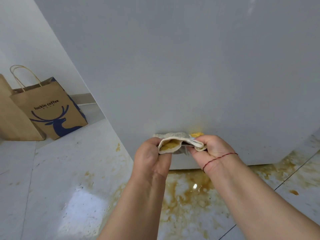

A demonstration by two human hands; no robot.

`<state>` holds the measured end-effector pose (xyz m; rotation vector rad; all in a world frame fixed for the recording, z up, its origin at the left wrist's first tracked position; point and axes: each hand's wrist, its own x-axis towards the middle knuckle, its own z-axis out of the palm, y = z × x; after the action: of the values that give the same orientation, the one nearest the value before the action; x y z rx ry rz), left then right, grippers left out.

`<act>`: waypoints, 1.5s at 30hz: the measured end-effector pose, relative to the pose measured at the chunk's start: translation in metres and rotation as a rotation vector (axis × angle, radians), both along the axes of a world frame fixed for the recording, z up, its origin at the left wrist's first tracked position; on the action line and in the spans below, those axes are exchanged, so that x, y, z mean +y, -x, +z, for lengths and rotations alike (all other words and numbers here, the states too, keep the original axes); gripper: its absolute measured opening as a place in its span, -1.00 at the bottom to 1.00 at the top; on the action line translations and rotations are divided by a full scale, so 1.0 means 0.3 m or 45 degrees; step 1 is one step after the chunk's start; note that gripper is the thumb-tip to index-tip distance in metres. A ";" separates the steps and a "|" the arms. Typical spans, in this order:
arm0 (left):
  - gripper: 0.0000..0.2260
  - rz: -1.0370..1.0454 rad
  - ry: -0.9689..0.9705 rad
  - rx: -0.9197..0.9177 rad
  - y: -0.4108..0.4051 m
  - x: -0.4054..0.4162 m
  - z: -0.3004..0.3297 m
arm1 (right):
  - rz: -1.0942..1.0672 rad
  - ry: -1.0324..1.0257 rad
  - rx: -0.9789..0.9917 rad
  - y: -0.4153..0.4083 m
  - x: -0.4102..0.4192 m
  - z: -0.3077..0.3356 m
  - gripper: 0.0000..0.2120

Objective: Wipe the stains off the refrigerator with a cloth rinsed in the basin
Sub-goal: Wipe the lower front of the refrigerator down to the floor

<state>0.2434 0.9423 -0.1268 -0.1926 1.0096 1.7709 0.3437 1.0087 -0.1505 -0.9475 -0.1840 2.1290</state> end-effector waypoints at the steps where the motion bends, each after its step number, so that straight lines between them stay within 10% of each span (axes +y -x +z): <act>1: -0.74 0.001 -0.024 0.011 -0.004 -0.006 0.029 | -0.021 -0.004 0.020 -0.006 -0.003 0.033 -0.77; 10: -0.42 -0.083 -0.387 0.234 -0.048 -0.057 0.194 | 0.004 -0.312 0.021 -0.056 -0.052 0.196 -0.85; 14: -0.64 -0.233 -0.541 0.207 -0.050 -0.119 0.203 | 0.020 -0.538 0.037 -0.111 -0.120 0.215 -0.77; 18: -0.56 -0.313 -0.350 0.047 -0.071 -0.206 0.145 | 0.066 -0.430 0.085 -0.196 -0.184 0.182 -0.47; 22: -0.71 -0.381 -0.151 -0.026 -0.095 -0.255 0.049 | 0.143 -0.157 -0.066 -0.251 -0.204 0.101 -0.76; 29: -0.74 -0.433 0.137 -0.159 -0.108 -0.273 -0.072 | 0.382 0.023 -0.242 -0.312 -0.200 -0.063 -0.64; 38: -0.79 -0.569 0.204 0.137 -0.157 -0.259 -0.124 | 0.373 -0.595 -0.977 -0.370 -0.170 -0.197 -0.76; 45: -0.80 -0.851 0.165 0.276 -0.161 -0.248 -0.107 | 0.703 -0.284 -0.383 -0.422 -0.147 -0.228 -0.47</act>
<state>0.2917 0.8679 -0.1589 0.2420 1.1744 1.1315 0.4702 0.9645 -0.2189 -1.1743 -0.9049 2.3685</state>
